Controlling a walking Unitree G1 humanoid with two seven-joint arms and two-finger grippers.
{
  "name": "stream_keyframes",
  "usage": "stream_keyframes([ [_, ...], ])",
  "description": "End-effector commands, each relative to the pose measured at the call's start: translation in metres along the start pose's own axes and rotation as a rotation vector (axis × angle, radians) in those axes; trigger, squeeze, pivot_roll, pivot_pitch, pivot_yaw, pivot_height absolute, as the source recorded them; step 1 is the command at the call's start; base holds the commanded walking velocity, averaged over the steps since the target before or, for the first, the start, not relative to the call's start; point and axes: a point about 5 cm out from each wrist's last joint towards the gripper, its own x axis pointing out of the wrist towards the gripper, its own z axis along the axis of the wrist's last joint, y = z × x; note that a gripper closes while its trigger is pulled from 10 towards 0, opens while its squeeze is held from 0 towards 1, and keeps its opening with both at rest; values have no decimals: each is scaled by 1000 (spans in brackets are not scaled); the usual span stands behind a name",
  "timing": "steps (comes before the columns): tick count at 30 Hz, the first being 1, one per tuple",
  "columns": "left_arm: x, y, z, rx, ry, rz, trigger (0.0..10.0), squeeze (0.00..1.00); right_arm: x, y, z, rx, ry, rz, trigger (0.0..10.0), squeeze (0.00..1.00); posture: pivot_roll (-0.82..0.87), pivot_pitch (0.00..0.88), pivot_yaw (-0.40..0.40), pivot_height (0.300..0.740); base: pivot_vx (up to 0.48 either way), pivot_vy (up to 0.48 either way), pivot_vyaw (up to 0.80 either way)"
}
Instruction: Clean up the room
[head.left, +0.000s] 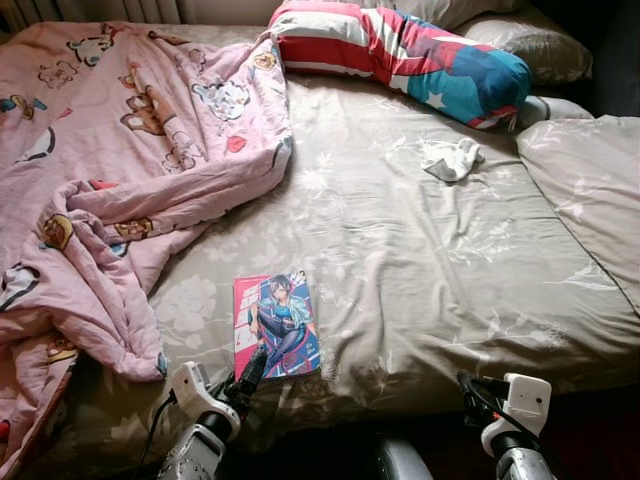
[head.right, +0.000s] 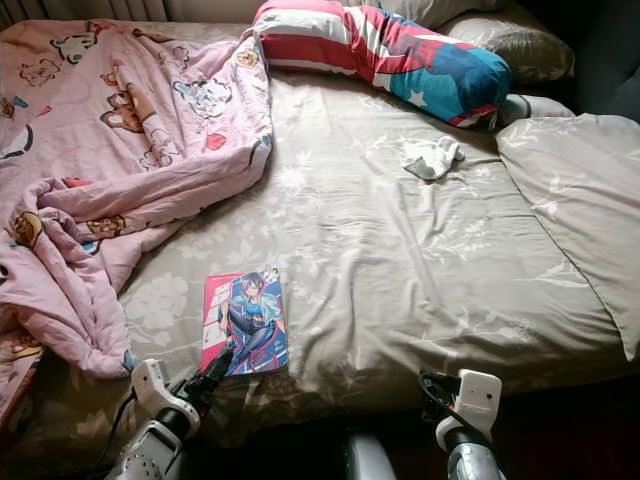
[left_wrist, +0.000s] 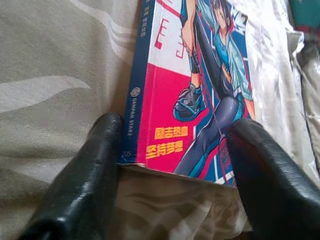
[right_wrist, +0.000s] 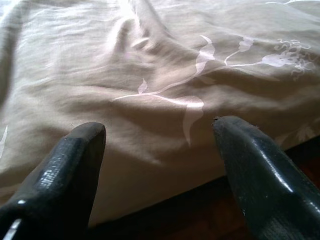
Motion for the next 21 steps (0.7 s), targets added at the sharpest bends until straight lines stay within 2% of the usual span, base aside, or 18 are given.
stream_keyframes([
  [1,-7,-3,-36,-24,146,-16,0,0,-5,-8,-7,-10,37,-17,10000,0,-87,295,-148,587,0,0,0],
  [21,-7,-2,-34,-20,127,-13,0,0,-4,-10,-15,-10,77,-17,10000,0,-85,294,-149,587,0,0,0],
])
